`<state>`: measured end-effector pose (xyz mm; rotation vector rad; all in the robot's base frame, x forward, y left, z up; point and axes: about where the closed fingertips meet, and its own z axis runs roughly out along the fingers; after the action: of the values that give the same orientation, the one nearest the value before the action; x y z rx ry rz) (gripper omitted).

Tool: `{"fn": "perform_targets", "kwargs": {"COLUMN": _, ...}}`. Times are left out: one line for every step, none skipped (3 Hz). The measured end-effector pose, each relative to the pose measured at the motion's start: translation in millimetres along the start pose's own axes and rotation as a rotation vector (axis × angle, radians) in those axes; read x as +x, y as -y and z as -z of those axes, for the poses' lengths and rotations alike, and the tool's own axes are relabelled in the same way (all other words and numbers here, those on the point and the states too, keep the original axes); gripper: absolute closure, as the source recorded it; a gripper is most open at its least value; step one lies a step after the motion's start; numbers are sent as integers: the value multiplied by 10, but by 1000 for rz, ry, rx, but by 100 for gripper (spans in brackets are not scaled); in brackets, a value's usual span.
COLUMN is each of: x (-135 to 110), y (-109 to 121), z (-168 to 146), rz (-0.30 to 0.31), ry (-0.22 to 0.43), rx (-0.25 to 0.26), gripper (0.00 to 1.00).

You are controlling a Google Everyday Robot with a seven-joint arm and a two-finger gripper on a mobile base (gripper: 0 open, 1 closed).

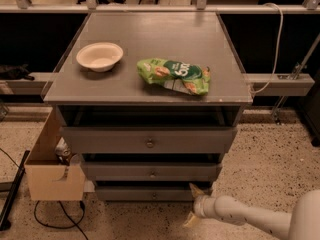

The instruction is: Open bottom drawer

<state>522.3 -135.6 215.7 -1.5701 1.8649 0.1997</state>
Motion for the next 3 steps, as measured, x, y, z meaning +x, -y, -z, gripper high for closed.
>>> {"fn": "perform_targets", "kwargs": {"x": -101, "y": 77, "z": -195, "rz": 22, "ry": 8, "rx": 8, "gripper": 0}}
{"fn": "perform_targets", "kwargs": {"x": -85, "y": 233, "z": -384, "rz": 39, "ry": -5, "rx": 25, "gripper": 0}}
{"fn": "perform_targets", "kwargs": {"x": 72, "y": 415, "z": -527, "rz": 28, "ry": -28, "rx": 42, "gripper": 0}}
